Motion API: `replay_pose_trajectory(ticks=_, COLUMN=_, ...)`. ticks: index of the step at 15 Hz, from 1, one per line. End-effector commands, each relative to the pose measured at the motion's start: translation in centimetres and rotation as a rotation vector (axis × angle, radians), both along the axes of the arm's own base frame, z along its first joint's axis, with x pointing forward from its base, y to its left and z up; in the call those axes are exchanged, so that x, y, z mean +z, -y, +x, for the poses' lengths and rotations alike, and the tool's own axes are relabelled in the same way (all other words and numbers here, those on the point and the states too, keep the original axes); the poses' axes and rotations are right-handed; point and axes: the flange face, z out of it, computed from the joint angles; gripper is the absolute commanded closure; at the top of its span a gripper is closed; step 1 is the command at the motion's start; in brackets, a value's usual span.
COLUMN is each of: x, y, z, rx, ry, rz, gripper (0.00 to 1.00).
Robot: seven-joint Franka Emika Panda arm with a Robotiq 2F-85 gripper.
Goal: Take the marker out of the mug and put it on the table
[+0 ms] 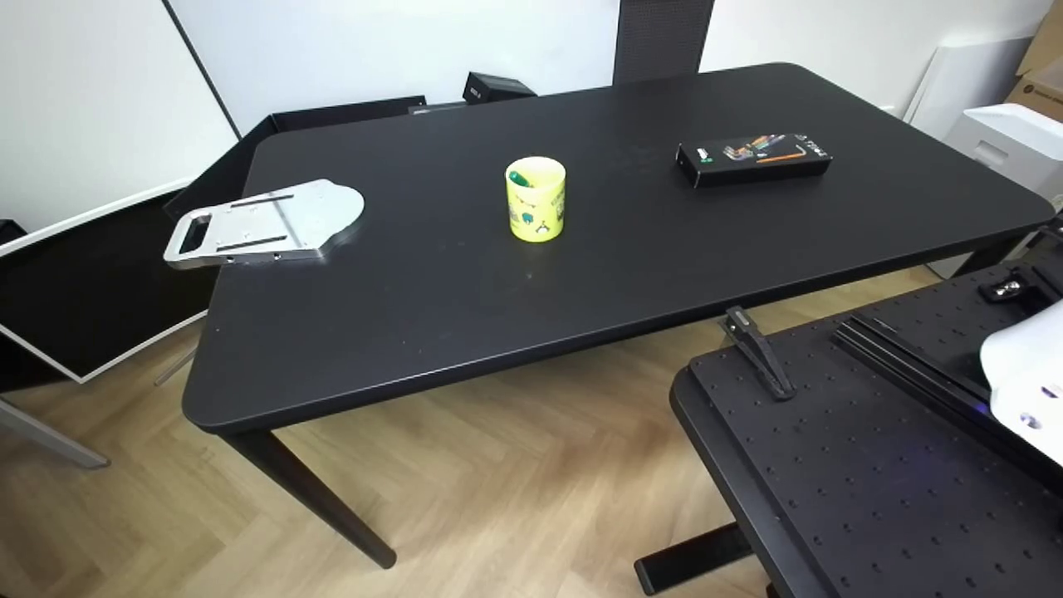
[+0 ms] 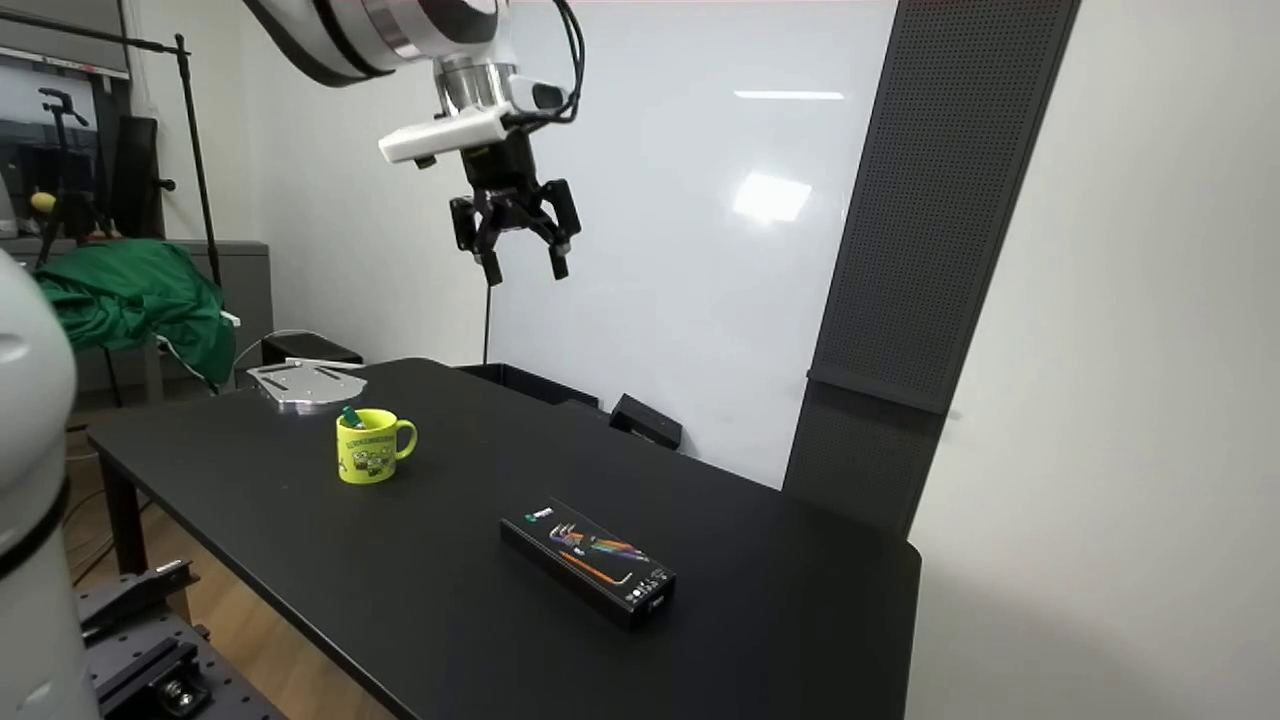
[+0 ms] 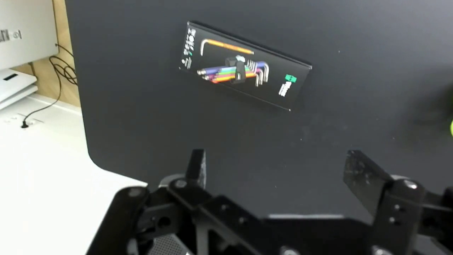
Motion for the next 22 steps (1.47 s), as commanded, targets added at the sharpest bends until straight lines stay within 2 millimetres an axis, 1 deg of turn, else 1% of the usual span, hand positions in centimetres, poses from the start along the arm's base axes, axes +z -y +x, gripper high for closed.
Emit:
replay_pose_trajectory(ticks=1, x=-0.8, y=-5.7, z=6.0, rx=0.033, ry=0.028, rz=0.015, gripper=0.00)
replay_pose_trajectory(ticks=3, x=-1.0, y=-9.9, z=7.8, rx=0.094, ry=0.042, rz=0.016, gripper=0.00)
replay_pose_trajectory(ticks=5, x=-1.0, y=-14.7, z=8.6, rx=0.163, ry=0.051, rz=0.012, gripper=0.00)
replay_pose_trajectory(ticks=6, x=-1.0, y=-17.4, z=8.6, rx=0.202, ry=0.054, rz=0.020, gripper=0.00)
replay_pose_trajectory(ticks=8, x=-1.0, y=-22.2, z=8.2, rx=0.277, ry=0.045, rz=0.042, gripper=0.00)
replay_pose_trajectory(ticks=9, x=-1.2, y=-24.4, z=7.5, rx=0.316, ry=0.036, rz=0.050, gripper=0.00)
replay_pose_trajectory(ticks=11, x=-1.8, y=-27.7, z=6.3, rx=0.386, ry=0.014, rz=0.063, gripper=0.00)
replay_pose_trajectory(ticks=12, x=-2.3, y=-28.8, z=5.7, rx=0.415, ry=-0.008, rz=0.065, gripper=0.00)
replay_pose_trajectory(ticks=13, x=-2.2, y=-27.1, z=5.6, rx=0.396, ry=0.018, rz=0.061, gripper=0.00)
replay_pose_trajectory(ticks=14, x=-2.6, y=-28.1, z=5.1, rx=0.413, ry=0.011, rz=0.062, gripper=0.00)
replay_pose_trajectory(ticks=15, x=-2.8, y=-28.3, z=5.0, rx=0.417, ry=0.008, rz=0.061, gripper=0.00)
replay_pose_trajectory(ticks=18, x=-2.7, y=-27.4, z=5.6, rx=0.404, ry=0.009, rz=0.058, gripper=0.00)
replay_pose_trajectory(ticks=22, x=-2.7, y=-27.3, z=5.6, rx=0.403, ry=0.010, rz=0.058, gripper=0.00)
